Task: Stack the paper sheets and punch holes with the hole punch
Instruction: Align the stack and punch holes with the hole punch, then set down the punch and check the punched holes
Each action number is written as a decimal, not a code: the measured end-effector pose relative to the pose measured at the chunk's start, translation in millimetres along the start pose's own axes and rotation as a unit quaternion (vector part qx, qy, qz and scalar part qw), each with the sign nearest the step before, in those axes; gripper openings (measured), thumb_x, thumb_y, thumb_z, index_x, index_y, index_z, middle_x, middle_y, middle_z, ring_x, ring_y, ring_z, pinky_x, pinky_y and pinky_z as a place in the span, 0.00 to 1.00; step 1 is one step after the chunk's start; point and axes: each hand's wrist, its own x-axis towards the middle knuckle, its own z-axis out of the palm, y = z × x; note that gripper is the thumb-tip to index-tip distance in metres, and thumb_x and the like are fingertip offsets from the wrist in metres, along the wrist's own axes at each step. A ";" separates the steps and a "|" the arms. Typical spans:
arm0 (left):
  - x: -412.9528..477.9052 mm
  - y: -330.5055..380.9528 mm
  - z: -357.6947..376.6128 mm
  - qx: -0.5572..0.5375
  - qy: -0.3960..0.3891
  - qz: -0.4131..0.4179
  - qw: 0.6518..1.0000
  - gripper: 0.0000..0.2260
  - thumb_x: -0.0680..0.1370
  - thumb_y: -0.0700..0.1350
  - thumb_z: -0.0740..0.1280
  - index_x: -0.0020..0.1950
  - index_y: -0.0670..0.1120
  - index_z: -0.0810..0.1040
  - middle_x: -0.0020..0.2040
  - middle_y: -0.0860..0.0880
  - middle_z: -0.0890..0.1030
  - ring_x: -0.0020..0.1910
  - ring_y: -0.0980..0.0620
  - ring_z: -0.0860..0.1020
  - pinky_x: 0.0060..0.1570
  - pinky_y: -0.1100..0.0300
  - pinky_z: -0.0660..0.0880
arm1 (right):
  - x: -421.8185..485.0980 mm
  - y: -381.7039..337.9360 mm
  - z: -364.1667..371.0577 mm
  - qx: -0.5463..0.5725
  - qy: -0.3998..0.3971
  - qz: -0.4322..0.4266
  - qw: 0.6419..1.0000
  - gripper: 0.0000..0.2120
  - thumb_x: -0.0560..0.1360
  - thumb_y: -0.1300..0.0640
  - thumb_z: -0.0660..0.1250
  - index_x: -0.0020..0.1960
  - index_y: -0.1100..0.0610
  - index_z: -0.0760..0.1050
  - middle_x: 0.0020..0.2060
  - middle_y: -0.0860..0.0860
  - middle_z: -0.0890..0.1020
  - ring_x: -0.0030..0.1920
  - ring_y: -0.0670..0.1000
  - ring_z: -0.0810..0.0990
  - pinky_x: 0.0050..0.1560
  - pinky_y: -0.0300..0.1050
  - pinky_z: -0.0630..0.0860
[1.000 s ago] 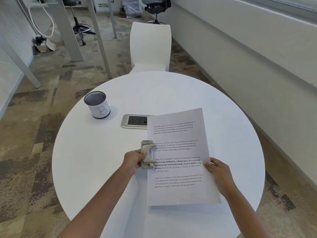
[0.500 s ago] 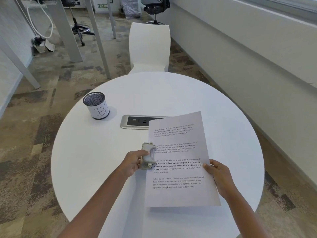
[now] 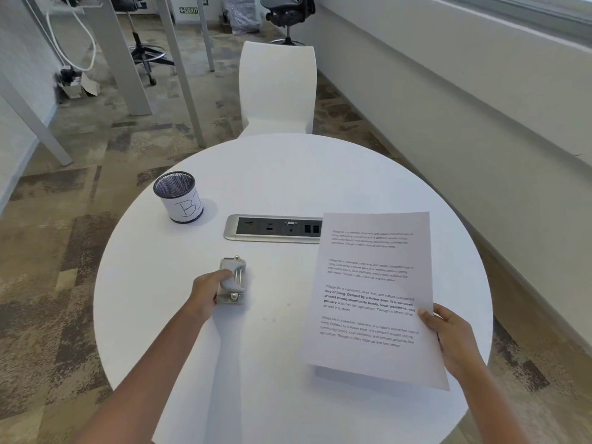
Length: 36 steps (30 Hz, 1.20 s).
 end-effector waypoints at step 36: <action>11.4 -6.5 -3.3 0.421 0.154 0.126 0.885 0.19 0.76 0.44 0.64 0.58 0.30 0.71 0.59 0.30 0.71 0.60 0.34 0.70 0.57 0.46 0.69 | 1.8 12.4 -1.3 0.037 0.016 0.035 0.999 0.07 0.75 0.66 0.63 0.46 0.57 0.78 0.32 0.50 0.86 0.30 0.49 0.84 0.36 0.48 0.82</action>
